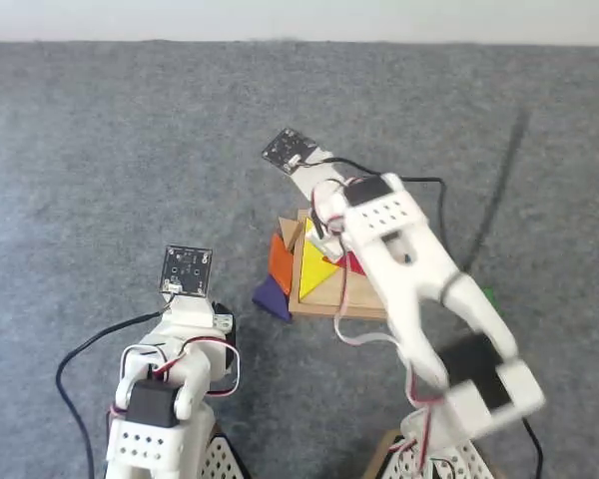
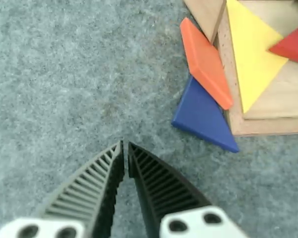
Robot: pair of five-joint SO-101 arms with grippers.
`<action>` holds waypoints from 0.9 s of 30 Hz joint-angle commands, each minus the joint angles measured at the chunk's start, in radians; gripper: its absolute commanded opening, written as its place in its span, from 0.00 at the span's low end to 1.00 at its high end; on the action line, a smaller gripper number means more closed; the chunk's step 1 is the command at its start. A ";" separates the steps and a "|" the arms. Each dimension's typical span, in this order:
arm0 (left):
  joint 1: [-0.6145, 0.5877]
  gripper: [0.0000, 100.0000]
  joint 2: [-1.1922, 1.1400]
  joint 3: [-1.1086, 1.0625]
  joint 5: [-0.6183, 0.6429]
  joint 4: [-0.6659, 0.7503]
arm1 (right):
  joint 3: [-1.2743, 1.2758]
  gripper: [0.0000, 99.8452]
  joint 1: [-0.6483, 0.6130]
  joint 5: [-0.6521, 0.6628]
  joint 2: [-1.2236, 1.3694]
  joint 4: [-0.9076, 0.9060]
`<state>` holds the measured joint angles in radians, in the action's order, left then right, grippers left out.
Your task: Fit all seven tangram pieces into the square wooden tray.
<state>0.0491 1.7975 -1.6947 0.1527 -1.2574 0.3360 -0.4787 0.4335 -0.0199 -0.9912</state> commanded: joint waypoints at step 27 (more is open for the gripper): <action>-0.005 0.01 0.020 0.012 -0.006 -0.006 | 0.414 0.29 0.119 0.064 -0.093 0.208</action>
<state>0.0491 1.7975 -1.6947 0.1527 -1.2574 0.8684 -0.3698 0.4918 -0.2010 -0.8025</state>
